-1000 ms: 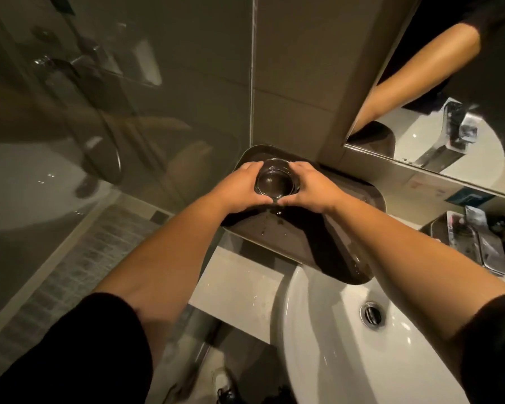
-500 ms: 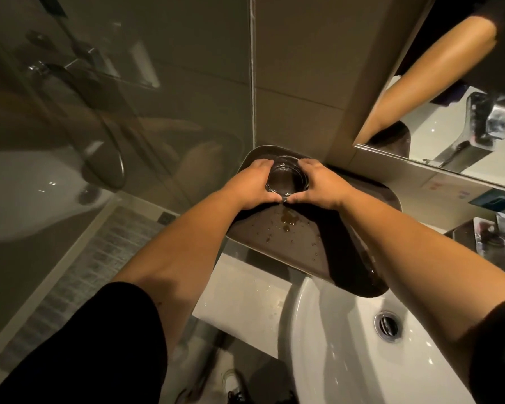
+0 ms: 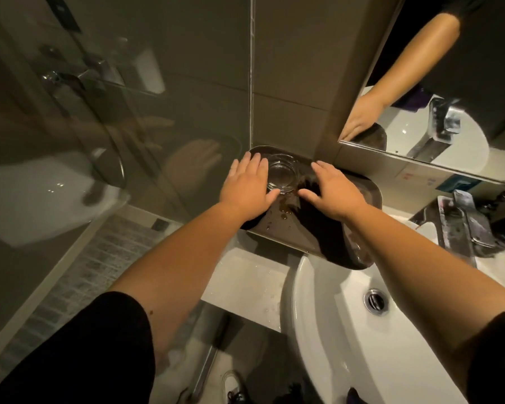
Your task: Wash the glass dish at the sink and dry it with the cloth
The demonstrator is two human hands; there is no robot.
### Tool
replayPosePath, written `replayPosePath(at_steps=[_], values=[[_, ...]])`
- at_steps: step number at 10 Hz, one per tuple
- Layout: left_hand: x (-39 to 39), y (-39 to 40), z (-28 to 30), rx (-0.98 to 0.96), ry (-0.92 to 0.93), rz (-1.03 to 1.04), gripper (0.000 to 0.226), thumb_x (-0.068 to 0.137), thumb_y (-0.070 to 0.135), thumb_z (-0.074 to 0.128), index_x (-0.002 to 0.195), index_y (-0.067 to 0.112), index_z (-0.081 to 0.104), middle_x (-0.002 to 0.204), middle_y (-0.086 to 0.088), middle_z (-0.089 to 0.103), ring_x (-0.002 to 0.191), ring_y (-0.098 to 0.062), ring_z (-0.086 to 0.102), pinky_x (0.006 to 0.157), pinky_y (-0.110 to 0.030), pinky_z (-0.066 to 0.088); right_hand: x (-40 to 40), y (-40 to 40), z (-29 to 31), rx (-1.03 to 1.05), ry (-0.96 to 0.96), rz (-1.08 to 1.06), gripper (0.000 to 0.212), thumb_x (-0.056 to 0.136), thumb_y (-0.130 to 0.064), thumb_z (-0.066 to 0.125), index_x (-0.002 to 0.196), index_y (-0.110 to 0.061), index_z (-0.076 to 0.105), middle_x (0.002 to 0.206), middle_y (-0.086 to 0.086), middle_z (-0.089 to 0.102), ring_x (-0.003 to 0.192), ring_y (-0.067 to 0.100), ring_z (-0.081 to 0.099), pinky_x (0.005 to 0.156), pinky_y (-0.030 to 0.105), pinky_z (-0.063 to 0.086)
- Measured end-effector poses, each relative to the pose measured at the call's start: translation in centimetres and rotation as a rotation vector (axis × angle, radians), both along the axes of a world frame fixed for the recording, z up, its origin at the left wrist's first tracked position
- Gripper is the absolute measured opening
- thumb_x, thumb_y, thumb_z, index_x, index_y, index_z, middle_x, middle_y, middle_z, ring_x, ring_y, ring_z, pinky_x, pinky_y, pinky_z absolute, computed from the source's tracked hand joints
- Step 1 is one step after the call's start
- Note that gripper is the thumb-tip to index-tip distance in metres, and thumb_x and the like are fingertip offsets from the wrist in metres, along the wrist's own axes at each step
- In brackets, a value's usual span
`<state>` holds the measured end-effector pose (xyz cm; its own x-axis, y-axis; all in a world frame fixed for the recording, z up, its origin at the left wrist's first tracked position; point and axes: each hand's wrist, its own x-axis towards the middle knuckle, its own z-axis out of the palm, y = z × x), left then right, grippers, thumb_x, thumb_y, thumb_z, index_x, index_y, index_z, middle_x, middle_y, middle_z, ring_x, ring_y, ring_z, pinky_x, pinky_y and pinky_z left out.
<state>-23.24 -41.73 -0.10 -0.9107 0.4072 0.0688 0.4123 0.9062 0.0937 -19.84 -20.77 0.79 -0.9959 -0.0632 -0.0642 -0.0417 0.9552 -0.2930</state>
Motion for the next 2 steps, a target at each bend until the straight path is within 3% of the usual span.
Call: replayPosePath(at_steps=[2], values=[[5.9,-0.4,1.6,-0.083,0.074,-0.121,0.076,0.096,0.058,0.036,0.154,0.012,0.023,0.163,-0.01,0.02,0.152,-0.029,0.009,0.123,-0.049,0.01,7.4,-0.7,0.7,0.17,0.157,-0.12,0.07,0.094,-0.054,0.049,0.146,-0.009,0.039,0.151,0.012,0.042,0.141,0.03,0.034,0.115,0.042,0.029]])
